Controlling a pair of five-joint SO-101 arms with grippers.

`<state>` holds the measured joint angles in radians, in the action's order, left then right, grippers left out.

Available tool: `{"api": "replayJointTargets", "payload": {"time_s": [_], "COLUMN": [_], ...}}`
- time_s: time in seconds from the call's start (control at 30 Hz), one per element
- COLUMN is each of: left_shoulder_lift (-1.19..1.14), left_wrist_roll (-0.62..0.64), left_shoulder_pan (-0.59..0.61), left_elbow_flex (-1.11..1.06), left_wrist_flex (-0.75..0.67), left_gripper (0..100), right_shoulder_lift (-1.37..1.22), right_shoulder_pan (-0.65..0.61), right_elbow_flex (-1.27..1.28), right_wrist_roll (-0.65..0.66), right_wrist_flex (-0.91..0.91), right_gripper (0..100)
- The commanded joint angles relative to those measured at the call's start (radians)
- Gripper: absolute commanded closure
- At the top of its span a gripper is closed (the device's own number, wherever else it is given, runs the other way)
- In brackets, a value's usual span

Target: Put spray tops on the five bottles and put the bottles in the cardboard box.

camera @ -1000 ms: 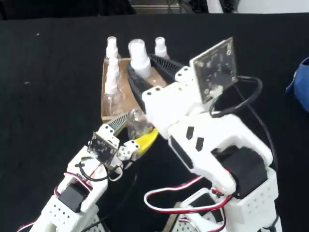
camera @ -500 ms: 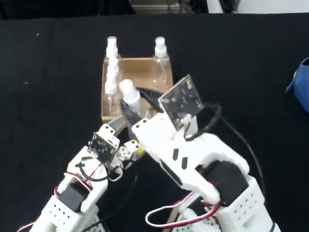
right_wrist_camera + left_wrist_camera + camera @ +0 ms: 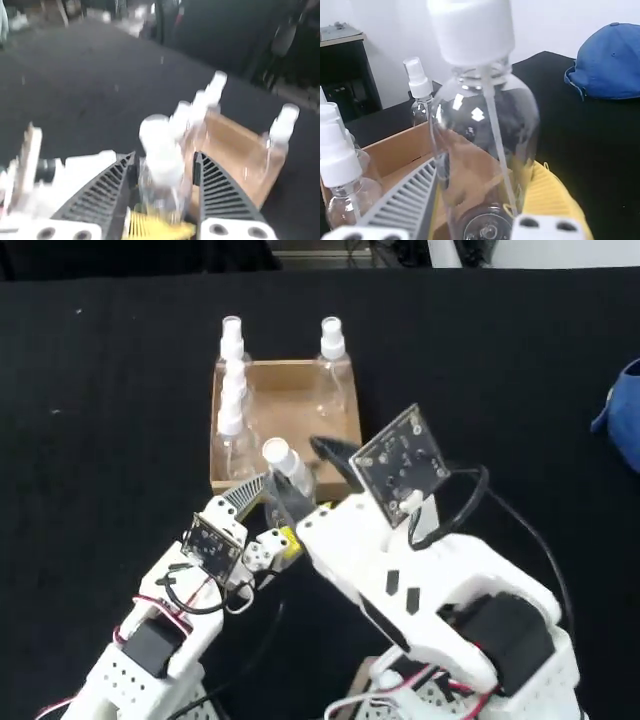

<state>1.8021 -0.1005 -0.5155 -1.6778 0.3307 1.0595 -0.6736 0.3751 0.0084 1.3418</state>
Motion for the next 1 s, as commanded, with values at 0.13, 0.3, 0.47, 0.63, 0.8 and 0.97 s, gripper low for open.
{"api": "replayJointTargets", "payload": {"time_s": [0.13,0.3,0.47,0.63,0.8,0.97], "left_shoulder_lift": [0.012,0.012,0.012,0.011,0.011,0.011], "left_wrist_roll": [0.002,0.0,0.0,0.0,0.0,0.0], "left_shoulder_pan": [-0.004,-0.015,-0.015,-0.015,-0.025,-0.101], "left_elbow_flex": [-0.021,-0.021,-0.019,-0.021,-0.021,-0.021], "left_wrist_flex": [-0.002,-0.003,-0.003,-0.026,-0.029,-0.023], "left_gripper": [97,97,97,97,97,97], "right_shoulder_lift": [0.01,0.01,0.012,0.012,0.012,0.012], "right_shoulder_pan": [-0.023,-0.021,-0.023,-0.025,-0.055,-0.061], "right_elbow_flex": [0.036,0.11,0.163,0.199,0.206,0.206], "right_wrist_roll": [0.012,0.011,0.011,0.012,0.012,0.012], "right_wrist_flex": [0.069,0.057,0.057,0.008,-0.014,-0.009], "right_gripper": [82.8,71.3,69.4,69.4,69.4,69.4]}}
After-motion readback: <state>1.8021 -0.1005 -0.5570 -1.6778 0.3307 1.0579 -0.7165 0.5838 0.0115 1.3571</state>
